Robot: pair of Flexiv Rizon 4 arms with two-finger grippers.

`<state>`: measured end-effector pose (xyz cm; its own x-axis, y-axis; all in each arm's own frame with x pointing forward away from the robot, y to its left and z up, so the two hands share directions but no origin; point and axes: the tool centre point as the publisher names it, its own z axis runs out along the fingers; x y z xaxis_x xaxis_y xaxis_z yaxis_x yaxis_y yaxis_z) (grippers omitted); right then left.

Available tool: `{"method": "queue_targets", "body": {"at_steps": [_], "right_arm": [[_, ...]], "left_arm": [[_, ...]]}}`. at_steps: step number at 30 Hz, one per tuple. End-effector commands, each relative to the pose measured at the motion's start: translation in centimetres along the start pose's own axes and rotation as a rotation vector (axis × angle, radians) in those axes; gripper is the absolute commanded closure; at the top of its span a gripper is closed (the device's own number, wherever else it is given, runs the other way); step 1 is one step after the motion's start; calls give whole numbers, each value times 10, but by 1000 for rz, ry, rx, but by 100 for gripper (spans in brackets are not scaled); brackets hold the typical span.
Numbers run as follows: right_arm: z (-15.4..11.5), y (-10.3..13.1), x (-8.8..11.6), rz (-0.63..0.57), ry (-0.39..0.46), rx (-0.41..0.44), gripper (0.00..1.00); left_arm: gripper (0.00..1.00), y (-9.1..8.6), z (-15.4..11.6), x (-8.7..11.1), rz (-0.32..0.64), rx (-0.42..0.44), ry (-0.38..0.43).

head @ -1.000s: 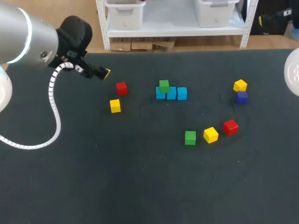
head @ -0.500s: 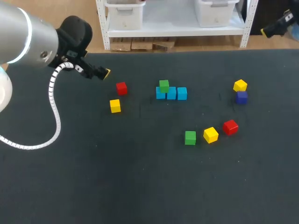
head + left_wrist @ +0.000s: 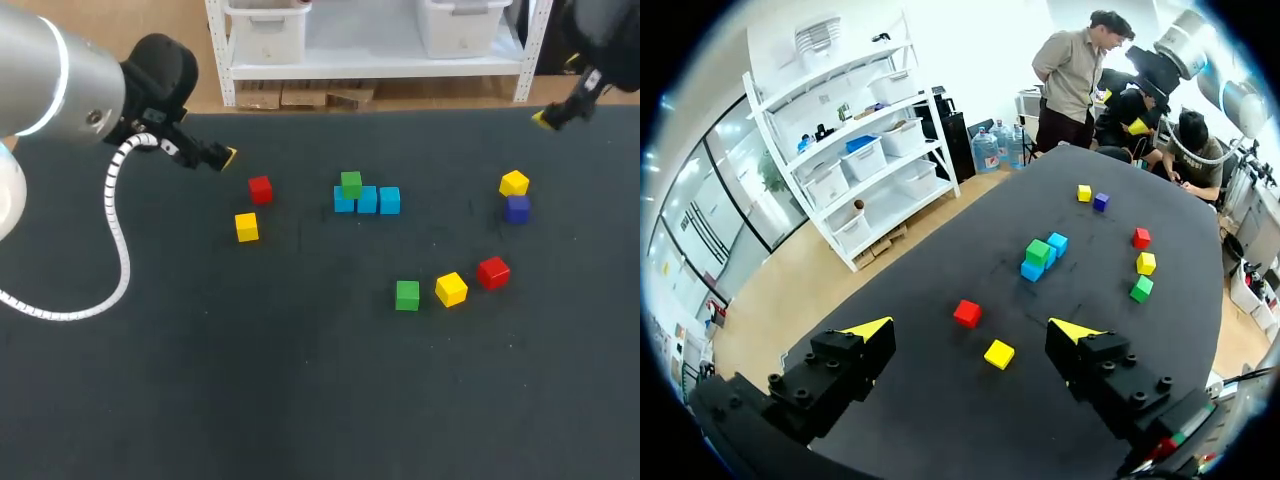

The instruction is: Place the blue cubes, place green cubes on the blue cubes, place the yellow cubes on the green cubes, then place the red cubes on the yellow cubes, and place purple cube on the red cubes.

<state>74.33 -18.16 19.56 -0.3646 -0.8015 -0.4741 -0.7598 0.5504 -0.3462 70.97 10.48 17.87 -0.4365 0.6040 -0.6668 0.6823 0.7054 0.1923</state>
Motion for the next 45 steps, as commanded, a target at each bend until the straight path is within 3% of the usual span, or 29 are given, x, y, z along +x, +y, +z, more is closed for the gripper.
{"method": "queue_targets", "body": {"at_steps": [1, 15, 21, 30, 32, 45], "right_arm": [[12, 12, -12, -84, 35, -86, 0], [24, 74, -15, -359, 125, -230, 0], [30, 111, -20, -351, 145, -312, 0], [34, 147, -18, -369, 140, -382, 0], [36, 149, -16, -315, 185, -427, 0], [36, 149, -16, -315, 185, -427, 0]], "left_arm": [[0, 1, 1, 0, 1, 1, -1], [0, 1, 1, 0, 1, 1, -1], [0, 1, 1, 0, 1, 1, -1], [0, 1, 1, 0, 1, 1, -1], [0, 1, 1, 0, 1, 1, -1], [0, 1, 1, 0, 1, 1, -1]]}}
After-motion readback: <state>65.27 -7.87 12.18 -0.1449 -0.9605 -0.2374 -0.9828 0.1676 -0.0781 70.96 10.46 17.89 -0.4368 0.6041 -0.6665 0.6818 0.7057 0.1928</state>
